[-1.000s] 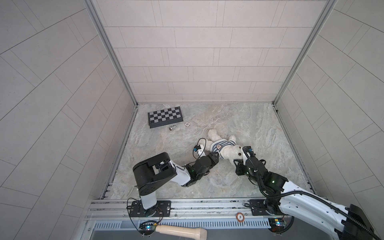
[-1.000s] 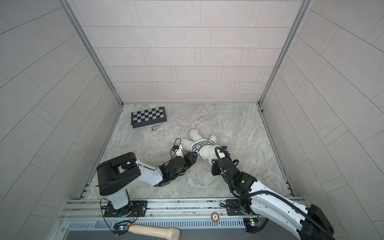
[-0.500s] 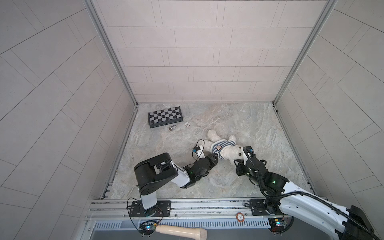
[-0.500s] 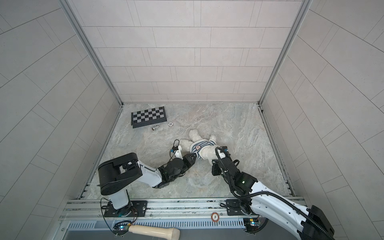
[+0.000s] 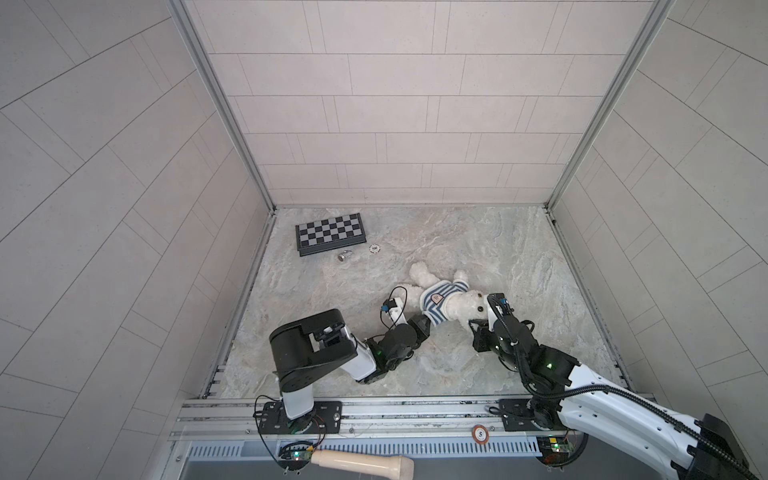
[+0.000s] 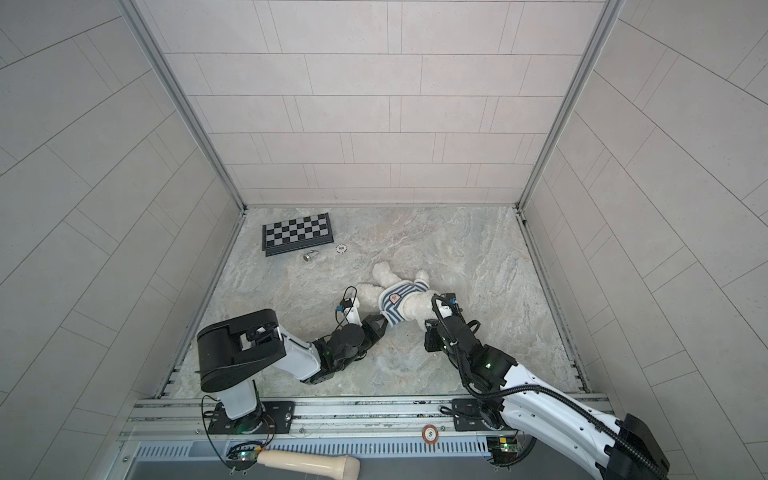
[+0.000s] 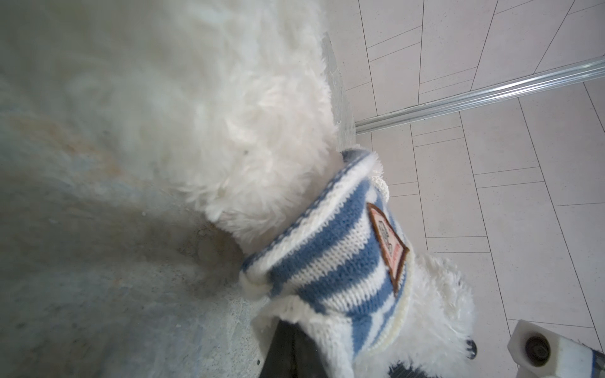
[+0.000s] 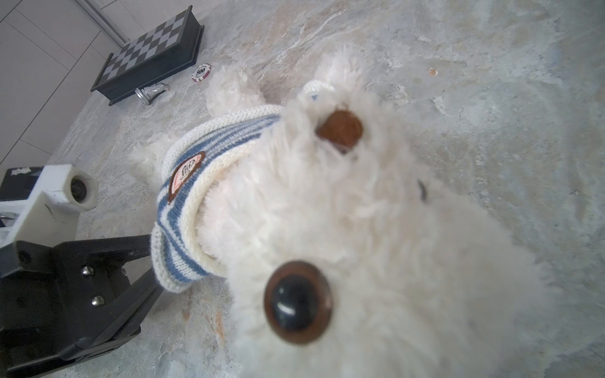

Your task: Dress the teddy bear

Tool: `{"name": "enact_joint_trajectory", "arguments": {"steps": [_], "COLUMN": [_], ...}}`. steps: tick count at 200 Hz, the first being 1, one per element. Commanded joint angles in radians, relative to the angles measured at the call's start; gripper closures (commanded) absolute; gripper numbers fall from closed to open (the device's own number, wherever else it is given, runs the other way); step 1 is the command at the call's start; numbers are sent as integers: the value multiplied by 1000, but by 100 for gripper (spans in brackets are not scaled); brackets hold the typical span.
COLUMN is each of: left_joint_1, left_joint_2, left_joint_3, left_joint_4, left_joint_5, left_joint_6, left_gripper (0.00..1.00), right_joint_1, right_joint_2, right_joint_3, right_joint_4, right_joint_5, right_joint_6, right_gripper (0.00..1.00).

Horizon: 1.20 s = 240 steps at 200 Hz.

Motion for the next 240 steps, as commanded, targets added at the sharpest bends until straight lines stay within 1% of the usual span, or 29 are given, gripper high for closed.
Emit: {"name": "enact_joint_trajectory", "arguments": {"steps": [1, 14, 19, 63, 81, 96, 116, 157, 184, 211, 218, 228, 240], "left_joint_1": [7, 9, 9, 9, 10, 17, 17, 15, 14, 9, 7, 6, 6], "left_joint_2": [31, 43, 47, 46, 49, 64, 69, 49, 34, 27, 24, 20, 12], "left_joint_3": [32, 53, 57, 63, 62, 85, 110, 80, 59, 62, 61, 60, 55], "left_joint_4": [22, 32, 40, 121, 180, 234, 239, 239, 230, 226, 219, 214, 212], "left_joint_5": [0, 0, 33, 72, 73, 105, 125, 109, 108, 117, 118, 121, 122], "left_joint_6": [30, 39, 42, 95, 111, 124, 132, 126, 131, 139, 142, 143, 142], "left_gripper": [89, 87, 86, 78, 74, 70, 66, 66, 63, 64, 65, 71, 75], "right_joint_1": [2, 2, 2, 2, 2, 2, 2, 2, 3, 2, 2, 3, 3], "right_joint_2": [-16, -18, -18, -16, -19, -19, -21, -40, -44, -47, -49, -52, -50], "right_joint_3": [0, 0, 0, -5, -7, -10, -10, -18, -19, -14, -13, -13, -13], "right_joint_4": [20, 21, 20, 20, 19, 21, 22, 7, 6, 4, 1, -3, -3], "right_joint_5": [12, 12, 13, 7, 10, 10, 7, 14, 15, 16, 17, 18, 20], "right_joint_6": [4, 6, 5, 2, 0, 0, -1, -4, -3, -3, -2, -5, -8], "right_gripper": [100, 100, 100, 100, 100, 100, 100, 100, 100, 100, 100, 100, 100]}}
